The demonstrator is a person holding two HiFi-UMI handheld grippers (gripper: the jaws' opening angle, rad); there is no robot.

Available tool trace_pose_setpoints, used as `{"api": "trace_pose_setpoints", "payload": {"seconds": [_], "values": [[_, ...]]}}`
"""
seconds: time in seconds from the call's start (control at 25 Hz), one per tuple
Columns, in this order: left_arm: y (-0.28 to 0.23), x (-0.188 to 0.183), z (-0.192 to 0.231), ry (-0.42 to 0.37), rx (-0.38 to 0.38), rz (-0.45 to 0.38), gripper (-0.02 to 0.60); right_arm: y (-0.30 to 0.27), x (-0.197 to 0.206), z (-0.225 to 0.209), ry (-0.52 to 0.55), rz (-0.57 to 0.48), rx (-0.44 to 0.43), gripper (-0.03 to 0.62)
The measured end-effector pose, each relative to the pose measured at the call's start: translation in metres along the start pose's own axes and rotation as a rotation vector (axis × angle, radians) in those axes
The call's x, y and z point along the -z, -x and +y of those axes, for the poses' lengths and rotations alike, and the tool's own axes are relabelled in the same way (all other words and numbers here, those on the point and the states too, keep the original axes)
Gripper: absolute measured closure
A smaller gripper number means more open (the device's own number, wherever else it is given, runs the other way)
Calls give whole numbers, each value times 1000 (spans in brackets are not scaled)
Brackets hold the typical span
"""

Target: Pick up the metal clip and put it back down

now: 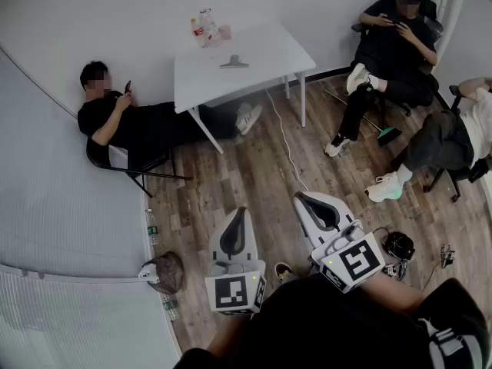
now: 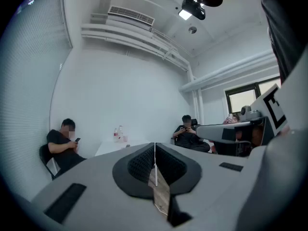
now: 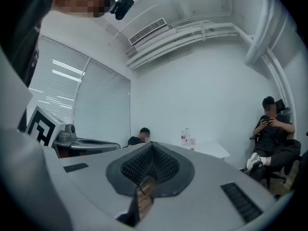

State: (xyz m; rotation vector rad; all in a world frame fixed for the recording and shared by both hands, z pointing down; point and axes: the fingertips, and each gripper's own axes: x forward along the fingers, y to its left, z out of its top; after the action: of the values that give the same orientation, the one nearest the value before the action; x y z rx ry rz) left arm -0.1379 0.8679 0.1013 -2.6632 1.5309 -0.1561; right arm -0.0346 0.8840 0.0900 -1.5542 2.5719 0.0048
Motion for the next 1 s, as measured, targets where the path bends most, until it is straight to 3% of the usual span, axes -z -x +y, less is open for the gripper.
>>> {"api": "trace_pose_setpoints", "payload": {"seconds": [0.6, 1.0], "values": [[5, 5, 34, 35, 6, -14, 558, -19, 9, 19, -54, 3, 3, 577], [8, 17, 82, 60, 17, -11, 558, -54, 11, 49, 39, 54, -27, 577]]}}
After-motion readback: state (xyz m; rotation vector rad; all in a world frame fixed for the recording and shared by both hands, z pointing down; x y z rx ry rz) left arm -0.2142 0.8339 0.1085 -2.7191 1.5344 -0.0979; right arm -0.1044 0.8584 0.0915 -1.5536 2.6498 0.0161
